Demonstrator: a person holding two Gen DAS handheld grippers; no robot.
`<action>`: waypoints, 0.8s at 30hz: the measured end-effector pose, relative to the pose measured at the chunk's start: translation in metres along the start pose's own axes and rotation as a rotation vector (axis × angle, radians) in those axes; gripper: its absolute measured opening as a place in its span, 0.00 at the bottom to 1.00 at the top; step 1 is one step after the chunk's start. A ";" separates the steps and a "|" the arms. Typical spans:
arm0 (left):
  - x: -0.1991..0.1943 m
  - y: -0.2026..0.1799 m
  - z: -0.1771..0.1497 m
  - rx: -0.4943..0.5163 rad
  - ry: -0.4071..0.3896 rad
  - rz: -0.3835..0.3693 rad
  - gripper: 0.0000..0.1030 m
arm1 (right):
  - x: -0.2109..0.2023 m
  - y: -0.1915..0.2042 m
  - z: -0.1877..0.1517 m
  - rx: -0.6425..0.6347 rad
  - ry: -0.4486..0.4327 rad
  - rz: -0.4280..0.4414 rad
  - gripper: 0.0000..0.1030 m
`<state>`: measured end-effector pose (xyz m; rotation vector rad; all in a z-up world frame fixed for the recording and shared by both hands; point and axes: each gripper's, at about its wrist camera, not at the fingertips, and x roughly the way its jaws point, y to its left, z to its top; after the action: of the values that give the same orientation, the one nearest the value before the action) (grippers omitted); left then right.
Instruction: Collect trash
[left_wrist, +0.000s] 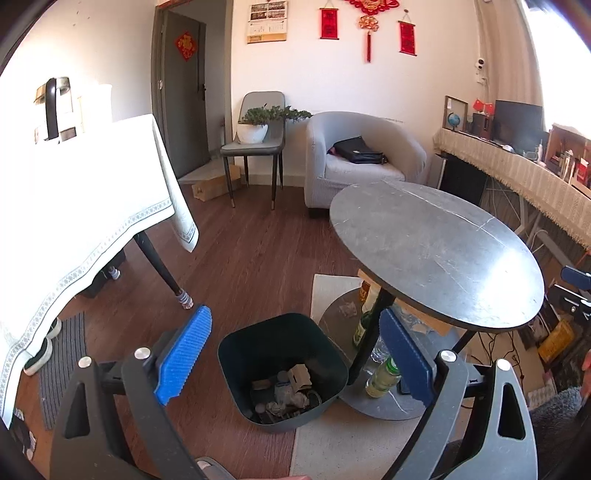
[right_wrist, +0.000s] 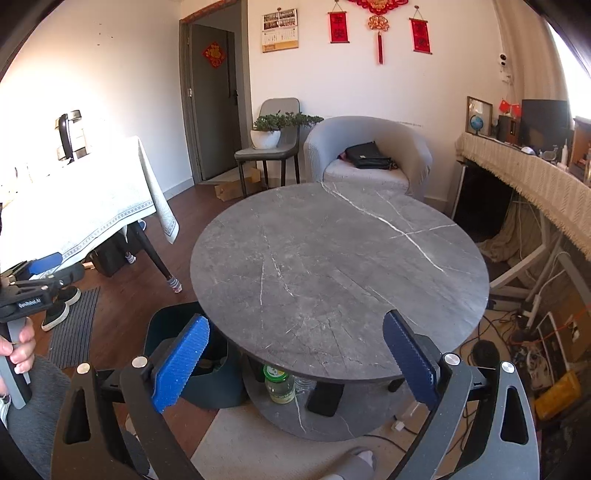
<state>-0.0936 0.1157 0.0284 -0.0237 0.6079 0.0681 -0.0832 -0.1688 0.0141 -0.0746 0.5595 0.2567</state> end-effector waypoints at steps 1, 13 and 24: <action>-0.002 -0.002 -0.002 0.007 0.002 -0.005 0.92 | -0.004 0.001 -0.001 -0.008 -0.006 -0.008 0.94; -0.004 0.000 -0.017 0.025 0.012 -0.007 0.92 | -0.013 0.003 -0.006 0.008 -0.038 0.035 0.97; -0.006 0.001 -0.019 0.016 0.003 -0.003 0.92 | -0.015 0.007 -0.006 0.000 -0.045 0.040 0.97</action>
<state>-0.1090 0.1155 0.0165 -0.0097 0.6112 0.0603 -0.1006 -0.1667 0.0170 -0.0579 0.5168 0.2966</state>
